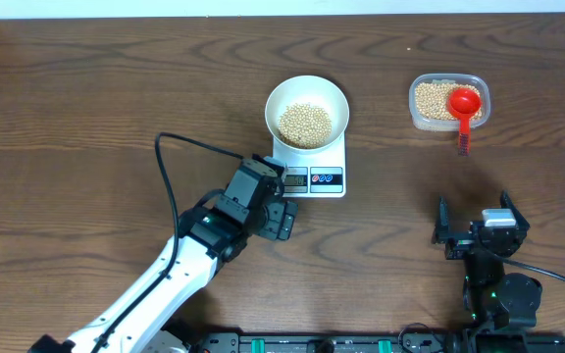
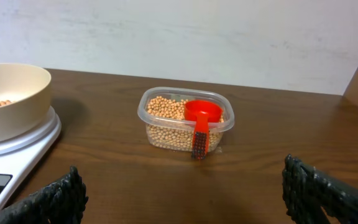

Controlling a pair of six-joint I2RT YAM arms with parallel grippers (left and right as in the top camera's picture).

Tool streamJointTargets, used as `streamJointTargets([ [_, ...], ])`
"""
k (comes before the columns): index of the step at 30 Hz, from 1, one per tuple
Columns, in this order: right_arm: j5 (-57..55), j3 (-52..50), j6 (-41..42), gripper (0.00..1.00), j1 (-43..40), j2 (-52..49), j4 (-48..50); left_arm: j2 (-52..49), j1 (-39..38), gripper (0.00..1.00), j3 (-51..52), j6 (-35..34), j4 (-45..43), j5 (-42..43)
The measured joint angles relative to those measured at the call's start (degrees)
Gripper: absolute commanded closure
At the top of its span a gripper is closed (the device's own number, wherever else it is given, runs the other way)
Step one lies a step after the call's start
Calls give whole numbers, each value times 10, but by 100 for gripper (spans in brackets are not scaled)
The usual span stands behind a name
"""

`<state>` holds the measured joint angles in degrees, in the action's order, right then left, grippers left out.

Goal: Scoop item into bowl and weigh 50g on scale

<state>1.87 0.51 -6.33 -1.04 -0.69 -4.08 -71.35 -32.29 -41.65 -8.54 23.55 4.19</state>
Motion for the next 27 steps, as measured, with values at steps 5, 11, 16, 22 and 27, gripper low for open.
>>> streamJointTargets([
  [5,0,0,0,1,0,0,0,12,0,11,0,0,2,-7],
  [11,0,0,0,1,0,0,0,29,0,12,0,8,2,-21],
  [16,0,0,0,1,0,0,0,56,1,11,0,42,2,-28],
  [22,0,0,0,1,0,0,0,95,42,11,0,68,-9,-30],
  [27,0,0,0,1,0,0,0,142,83,11,0,131,-33,-30],
])
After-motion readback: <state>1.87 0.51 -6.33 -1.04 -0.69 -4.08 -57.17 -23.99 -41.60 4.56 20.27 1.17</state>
